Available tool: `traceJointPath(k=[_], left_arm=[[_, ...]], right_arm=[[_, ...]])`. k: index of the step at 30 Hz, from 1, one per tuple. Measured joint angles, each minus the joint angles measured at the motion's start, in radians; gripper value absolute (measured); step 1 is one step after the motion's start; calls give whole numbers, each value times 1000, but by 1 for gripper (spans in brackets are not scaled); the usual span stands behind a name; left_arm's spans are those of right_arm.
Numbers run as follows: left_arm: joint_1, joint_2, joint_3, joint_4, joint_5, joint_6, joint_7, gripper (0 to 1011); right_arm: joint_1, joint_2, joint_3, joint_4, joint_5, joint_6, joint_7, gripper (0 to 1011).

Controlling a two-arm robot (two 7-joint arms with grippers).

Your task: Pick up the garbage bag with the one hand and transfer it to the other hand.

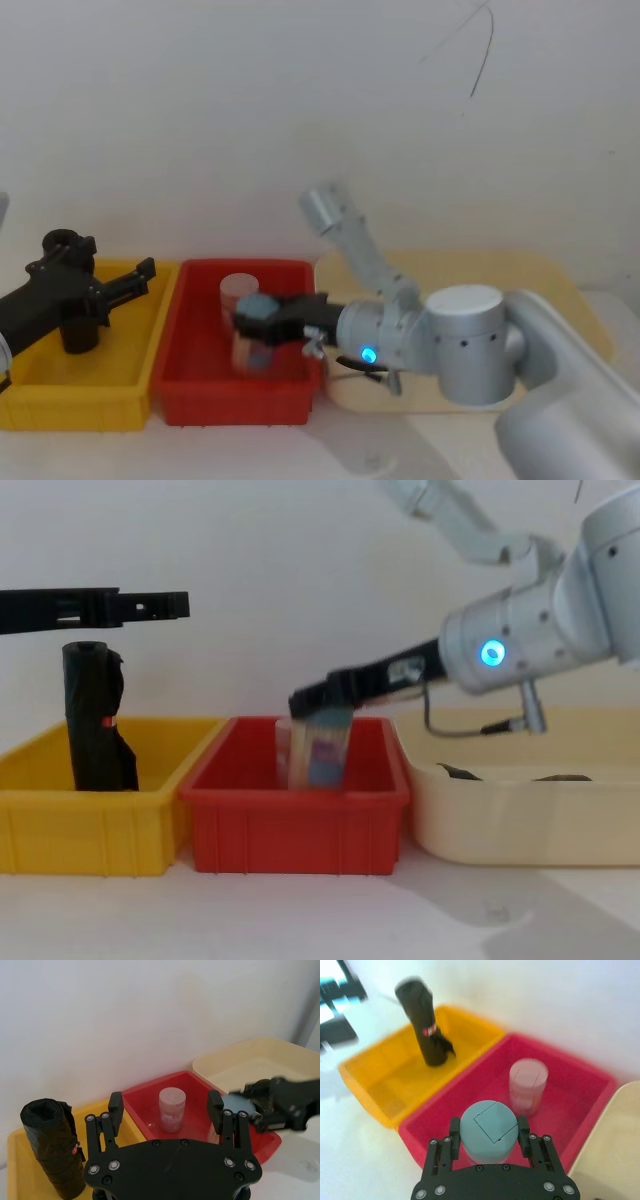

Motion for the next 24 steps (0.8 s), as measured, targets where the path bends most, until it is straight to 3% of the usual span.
traceJointPath(k=[10, 14, 24], left_arm=[[0, 0, 0, 0, 0, 0, 0, 1001], [0, 0, 0, 0, 0, 0, 0, 1001], [0, 0, 0, 0, 0, 0, 0, 1001]], right_arm=[[-19, 47, 97, -129, 48, -4, 0, 650], [-39, 89, 144, -193, 74, -12, 17, 650], [-108, 180, 198, -273, 98, -42, 63, 680]])
